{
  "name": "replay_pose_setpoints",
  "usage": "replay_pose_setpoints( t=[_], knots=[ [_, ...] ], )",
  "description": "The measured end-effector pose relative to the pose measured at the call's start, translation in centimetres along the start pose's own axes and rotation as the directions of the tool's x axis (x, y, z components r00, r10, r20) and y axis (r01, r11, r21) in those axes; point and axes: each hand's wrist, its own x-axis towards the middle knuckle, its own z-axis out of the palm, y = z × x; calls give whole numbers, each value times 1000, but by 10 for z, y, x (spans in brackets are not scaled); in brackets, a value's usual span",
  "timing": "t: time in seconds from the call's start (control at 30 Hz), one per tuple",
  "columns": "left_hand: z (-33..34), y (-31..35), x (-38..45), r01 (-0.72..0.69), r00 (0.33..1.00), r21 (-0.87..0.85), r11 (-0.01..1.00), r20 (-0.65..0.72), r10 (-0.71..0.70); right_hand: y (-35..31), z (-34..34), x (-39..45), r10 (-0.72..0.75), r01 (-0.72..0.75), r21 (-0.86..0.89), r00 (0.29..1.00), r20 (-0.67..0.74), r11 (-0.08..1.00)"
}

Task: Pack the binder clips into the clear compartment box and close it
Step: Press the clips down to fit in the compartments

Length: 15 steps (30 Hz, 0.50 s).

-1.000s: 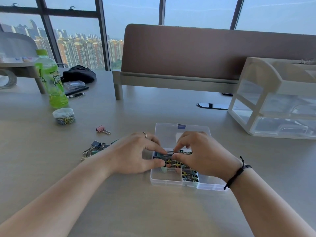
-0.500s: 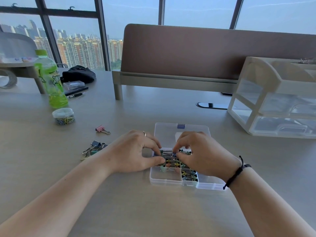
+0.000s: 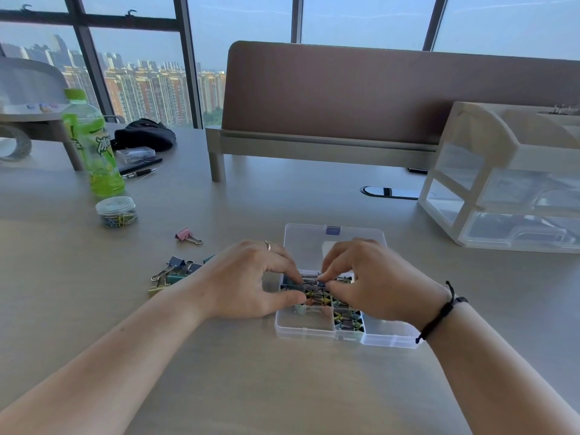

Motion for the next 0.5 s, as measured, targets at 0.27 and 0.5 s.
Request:
replay_pose_setpoints(
  t=[0.27,0.5],
  knots=[
    [2,1,1,2,1000,-17,1000,18,-1,1,5,3,65,-61,54,995,-75,997],
    [3,-1,1,-6,1000,-33,999,-24,5,5,-1,1,25,-26,30,999,31,999]
  ],
)
